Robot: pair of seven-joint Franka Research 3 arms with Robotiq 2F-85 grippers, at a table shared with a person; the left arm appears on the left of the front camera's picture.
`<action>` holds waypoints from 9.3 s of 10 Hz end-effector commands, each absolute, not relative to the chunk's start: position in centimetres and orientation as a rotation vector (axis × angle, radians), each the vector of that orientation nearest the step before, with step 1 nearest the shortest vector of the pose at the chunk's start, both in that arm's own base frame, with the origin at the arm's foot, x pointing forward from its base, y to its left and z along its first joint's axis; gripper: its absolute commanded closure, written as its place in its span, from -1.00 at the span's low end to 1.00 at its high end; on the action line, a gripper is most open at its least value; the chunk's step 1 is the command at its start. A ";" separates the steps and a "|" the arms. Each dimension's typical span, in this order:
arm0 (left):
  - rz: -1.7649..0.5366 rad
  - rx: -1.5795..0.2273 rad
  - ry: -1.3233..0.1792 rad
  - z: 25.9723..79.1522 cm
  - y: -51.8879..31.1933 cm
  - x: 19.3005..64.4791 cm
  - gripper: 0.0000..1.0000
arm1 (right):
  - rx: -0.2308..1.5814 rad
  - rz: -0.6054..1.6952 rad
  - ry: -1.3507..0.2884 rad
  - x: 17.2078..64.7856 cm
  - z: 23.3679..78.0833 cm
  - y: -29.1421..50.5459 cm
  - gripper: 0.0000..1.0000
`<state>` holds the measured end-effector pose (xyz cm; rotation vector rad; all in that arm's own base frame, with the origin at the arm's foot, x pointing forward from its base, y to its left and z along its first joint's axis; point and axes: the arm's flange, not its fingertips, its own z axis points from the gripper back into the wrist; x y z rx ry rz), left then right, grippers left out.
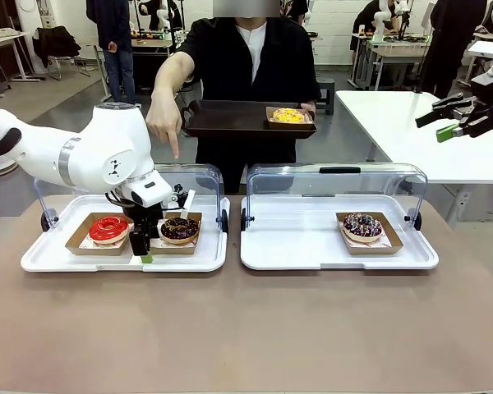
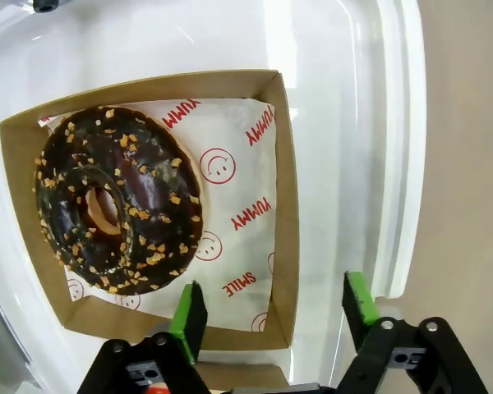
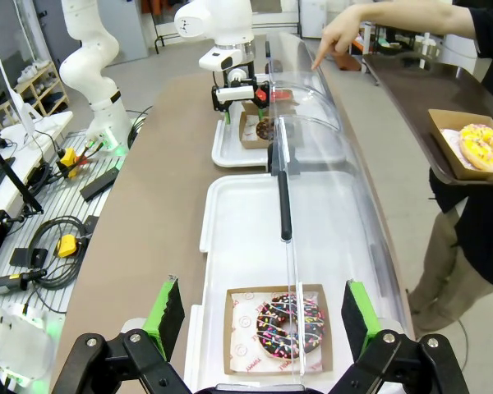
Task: Provide the desired donut to the person.
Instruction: Pick up and lift the Paper togo box containing the Donut pointed at by the person, then place the picked Paper togo box onto the Handle tray extended by the person.
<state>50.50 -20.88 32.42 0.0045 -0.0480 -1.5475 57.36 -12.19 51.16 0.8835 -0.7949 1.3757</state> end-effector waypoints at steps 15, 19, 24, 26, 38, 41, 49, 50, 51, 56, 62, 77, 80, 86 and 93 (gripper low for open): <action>-1.724 -0.023 0.055 40.3 -21.7 44.8 1.00 | 0.881 1.373 -0.797 57.4 51.1 -12.1 -1.00; -1.708 0.035 0.054 48.6 -22.3 37.7 1.00 | 0.881 1.373 -0.797 57.4 51.1 -12.1 -1.00; -1.579 0.125 -0.010 58.6 -21.2 38.8 1.00 | 0.881 1.373 -0.797 57.4 51.1 -12.1 -1.00; -1.542 0.131 -0.034 60.3 -20.6 40.9 1.00 | 0.881 1.373 -0.797 57.4 51.1 -12.1 -1.00; -1.545 0.102 -0.064 60.9 -19.4 42.6 1.00 | 0.881 1.373 -0.797 57.4 51.1 -12.1 -1.00; -1.559 0.098 -0.059 60.6 -19.4 42.7 0.97 | 0.881 1.373 -0.797 57.4 51.1 -12.1 -1.00; -1.560 0.236 -0.168 66.0 -22.5 49.7 0.97 | 0.881 1.373 -0.797 57.4 51.1 -12.1 -1.00; -1.559 0.252 -0.176 65.8 -23.3 51.2 0.97 | 0.881 1.373 -0.797 57.4 51.1 -12.1 -1.00; -1.568 0.248 -0.188 65.7 -23.8 52.7 0.97 | 0.881 1.373 -0.797 57.4 51.1 -12.1 -1.00; -1.599 0.130 -0.208 61.7 -24.8 59.3 0.97 | 0.881 1.373 -0.797 57.4 51.1 -12.1 -1.00; -1.653 0.003 -0.125 58.8 -26.2 61.8 0.97 | 0.881 1.373 -0.797 57.4 51.1 -12.1 -1.00; -1.655 -0.026 -0.119 58.6 -26.3 62.0 -0.80 | 0.881 1.373 -0.797 57.4 51.1 -12.1 -1.00; -1.654 -0.070 -0.124 59.0 -25.9 61.1 -1.00 | 0.881 1.373 -0.797 57.4 51.1 -12.1 -1.00; -1.608 -0.233 -0.387 60.9 -15.5 47.2 -1.00 | 0.881 1.373 -0.797 57.4 51.1 -12.1 -1.00; -1.321 -0.440 -0.710 58.2 1.6 39.7 -1.00 | 0.881 1.373 -0.797 57.4 51.1 -12.1 -1.00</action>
